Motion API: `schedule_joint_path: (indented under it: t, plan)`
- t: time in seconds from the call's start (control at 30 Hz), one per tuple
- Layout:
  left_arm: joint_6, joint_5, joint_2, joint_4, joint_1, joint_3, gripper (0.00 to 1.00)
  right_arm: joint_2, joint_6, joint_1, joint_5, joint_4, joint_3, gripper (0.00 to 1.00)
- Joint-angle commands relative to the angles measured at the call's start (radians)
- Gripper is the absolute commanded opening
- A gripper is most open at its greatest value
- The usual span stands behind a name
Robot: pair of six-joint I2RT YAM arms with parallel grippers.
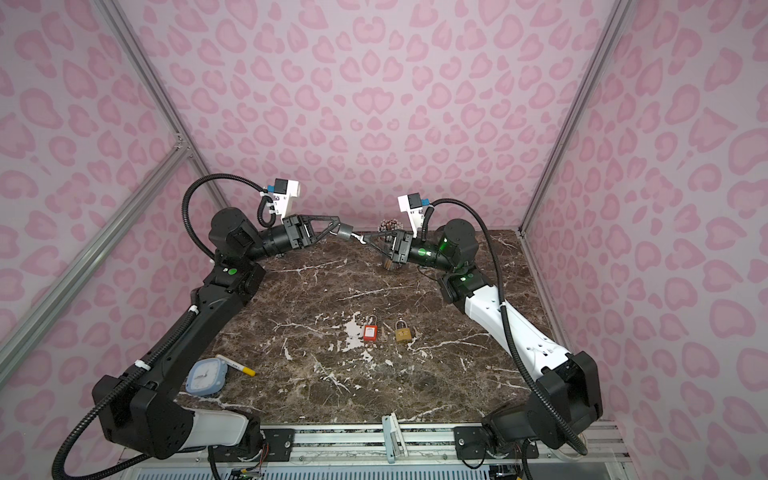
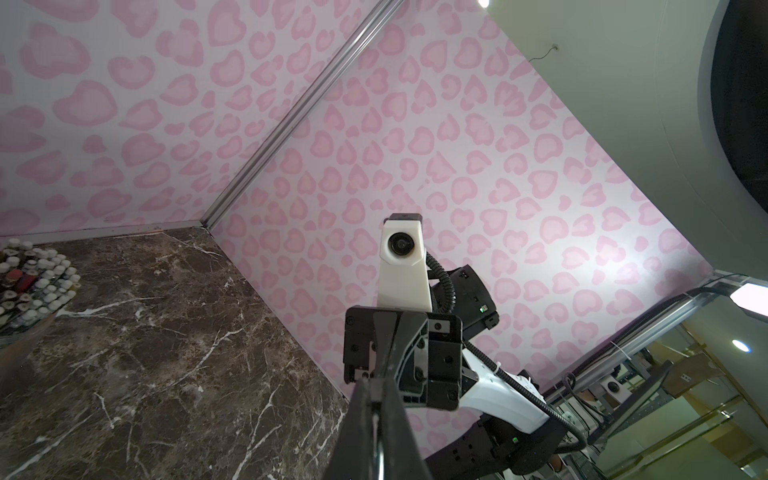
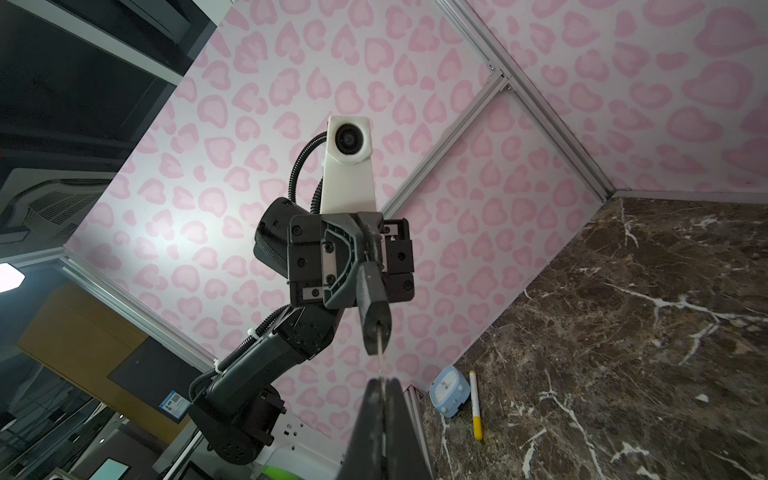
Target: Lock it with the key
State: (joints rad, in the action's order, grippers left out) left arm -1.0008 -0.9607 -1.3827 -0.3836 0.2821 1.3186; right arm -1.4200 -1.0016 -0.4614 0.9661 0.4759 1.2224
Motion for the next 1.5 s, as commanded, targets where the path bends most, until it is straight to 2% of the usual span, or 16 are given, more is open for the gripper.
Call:
schedule_joint_path:
  t: [0.0,0.27,0.47,0.67,0.87,1.1,1.3,1.47]
  plan:
    - [-0.005,0.014,0.001,-0.06,-0.004,0.007,0.04,0.011,0.009,0.009,-0.006,-0.009,-0.024,0.02]
    - [-0.007,0.017,-0.015,-0.063,-0.003,0.021,0.04,0.058,0.006,0.057,-0.03,-0.031,-0.088,0.02]
    - [-0.009,0.021,-0.022,-0.07,0.012,-0.012,0.04,0.125,0.02,0.11,-0.08,-0.103,-0.236,0.02]
    - [-0.001,0.017,-0.03,-0.067,0.026,-0.029,0.04,0.164,0.07,0.181,-0.119,-0.301,-0.355,0.01]
    - [0.013,0.011,-0.046,-0.057,0.039,-0.021,0.04,0.182,0.052,0.256,-0.12,-0.298,-0.515,0.0]
    - [0.138,-0.016,-0.108,0.058,0.075,-0.057,0.03,0.215,0.054,0.31,-0.132,-0.295,-0.589,0.0]
    - [0.374,0.019,-0.215,0.337,0.133,-0.045,0.03,0.246,0.067,0.351,-0.113,-0.328,-0.594,0.0]
    - [0.526,0.064,-0.343,0.508,0.193,-0.01,0.03,0.272,0.088,0.391,-0.091,-0.374,-0.571,0.0]
